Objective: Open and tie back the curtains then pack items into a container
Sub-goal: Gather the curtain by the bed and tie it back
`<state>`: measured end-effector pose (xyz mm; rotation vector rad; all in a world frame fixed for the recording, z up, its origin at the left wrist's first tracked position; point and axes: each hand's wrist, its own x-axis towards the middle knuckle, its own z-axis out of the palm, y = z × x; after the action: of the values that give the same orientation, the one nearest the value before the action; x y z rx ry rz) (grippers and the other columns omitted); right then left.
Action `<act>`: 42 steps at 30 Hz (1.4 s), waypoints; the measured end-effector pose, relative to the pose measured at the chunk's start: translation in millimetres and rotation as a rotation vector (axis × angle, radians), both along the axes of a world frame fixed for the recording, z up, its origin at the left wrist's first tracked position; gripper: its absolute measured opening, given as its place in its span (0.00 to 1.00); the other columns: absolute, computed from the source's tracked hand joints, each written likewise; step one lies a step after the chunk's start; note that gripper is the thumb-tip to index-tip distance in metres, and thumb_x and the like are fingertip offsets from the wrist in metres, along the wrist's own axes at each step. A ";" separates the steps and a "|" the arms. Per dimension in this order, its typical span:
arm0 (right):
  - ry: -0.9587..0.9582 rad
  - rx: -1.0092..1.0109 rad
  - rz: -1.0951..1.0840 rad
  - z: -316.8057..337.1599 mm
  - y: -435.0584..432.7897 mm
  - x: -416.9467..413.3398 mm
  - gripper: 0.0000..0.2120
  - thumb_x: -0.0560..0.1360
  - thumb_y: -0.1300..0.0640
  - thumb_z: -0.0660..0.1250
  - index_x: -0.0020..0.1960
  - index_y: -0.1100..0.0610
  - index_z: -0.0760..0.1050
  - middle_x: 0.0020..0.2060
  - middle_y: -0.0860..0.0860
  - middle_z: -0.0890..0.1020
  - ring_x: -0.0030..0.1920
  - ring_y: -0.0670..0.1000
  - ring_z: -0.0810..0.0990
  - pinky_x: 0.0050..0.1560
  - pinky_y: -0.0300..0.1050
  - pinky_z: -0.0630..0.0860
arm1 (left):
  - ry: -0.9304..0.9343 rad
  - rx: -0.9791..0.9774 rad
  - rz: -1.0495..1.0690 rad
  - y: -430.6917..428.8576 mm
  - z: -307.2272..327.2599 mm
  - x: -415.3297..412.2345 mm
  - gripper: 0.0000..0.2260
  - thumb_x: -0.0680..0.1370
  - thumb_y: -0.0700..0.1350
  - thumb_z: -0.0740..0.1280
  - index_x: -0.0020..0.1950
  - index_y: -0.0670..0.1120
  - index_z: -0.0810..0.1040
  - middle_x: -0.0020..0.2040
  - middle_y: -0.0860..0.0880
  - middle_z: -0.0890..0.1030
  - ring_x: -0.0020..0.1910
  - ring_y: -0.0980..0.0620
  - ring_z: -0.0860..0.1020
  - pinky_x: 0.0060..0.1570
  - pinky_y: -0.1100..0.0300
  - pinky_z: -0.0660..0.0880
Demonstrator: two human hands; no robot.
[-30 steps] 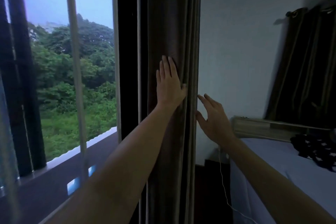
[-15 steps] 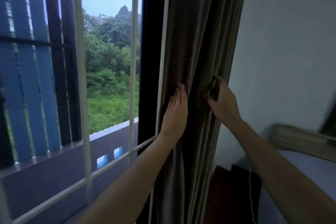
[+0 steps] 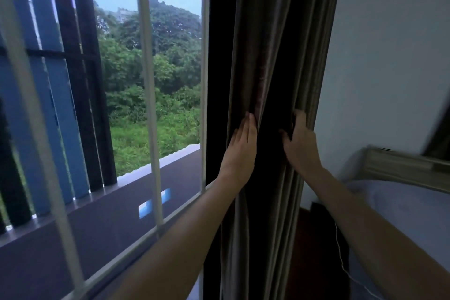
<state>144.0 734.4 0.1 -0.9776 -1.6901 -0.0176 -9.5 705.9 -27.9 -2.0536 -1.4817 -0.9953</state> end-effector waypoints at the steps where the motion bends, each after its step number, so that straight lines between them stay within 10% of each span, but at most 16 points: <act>1: -0.009 0.000 -0.018 -9.5 -6.2 -0.8 0.27 0.78 0.63 0.65 0.73 0.58 0.59 0.55 0.60 0.81 0.48 0.60 0.83 0.46 0.45 0.77 | -0.005 -0.002 -0.009 -4.4 -0.2 -0.8 0.33 0.77 0.31 0.55 0.76 0.36 0.39 0.78 0.40 0.44 0.78 0.46 0.47 0.76 0.55 0.49; 14: -0.374 -0.146 -0.041 -126.4 -53.8 0.1 0.54 0.70 0.69 0.66 0.76 0.40 0.33 0.50 0.60 0.79 0.44 0.62 0.81 0.37 0.51 0.78 | -0.043 -0.024 -0.060 -25.3 -2.5 -5.5 0.34 0.78 0.35 0.59 0.77 0.37 0.40 0.79 0.41 0.44 0.78 0.46 0.47 0.76 0.54 0.47; 23: -0.442 -0.061 -0.155 -146.7 -57.1 -5.7 0.51 0.68 0.70 0.67 0.79 0.51 0.38 0.41 0.55 0.79 0.41 0.59 0.78 0.41 0.54 0.77 | -0.082 -0.058 -0.114 -32.1 -3.6 5.1 0.37 0.76 0.31 0.59 0.77 0.37 0.39 0.79 0.42 0.42 0.78 0.48 0.44 0.77 0.54 0.47; 42: -0.306 -0.399 -0.084 -178.2 -95.4 -31.4 0.49 0.75 0.65 0.61 0.73 0.37 0.28 0.54 0.51 0.77 0.46 0.52 0.81 0.42 0.48 0.79 | -0.212 -0.122 -0.276 -31.0 -7.5 4.6 0.39 0.71 0.25 0.53 0.77 0.40 0.38 0.79 0.44 0.42 0.78 0.49 0.42 0.76 0.55 0.44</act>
<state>112.6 639.1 -178.1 -1.3992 -1.9747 0.1250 -4.9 674.9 -35.4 -2.3491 -1.4142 -1.2920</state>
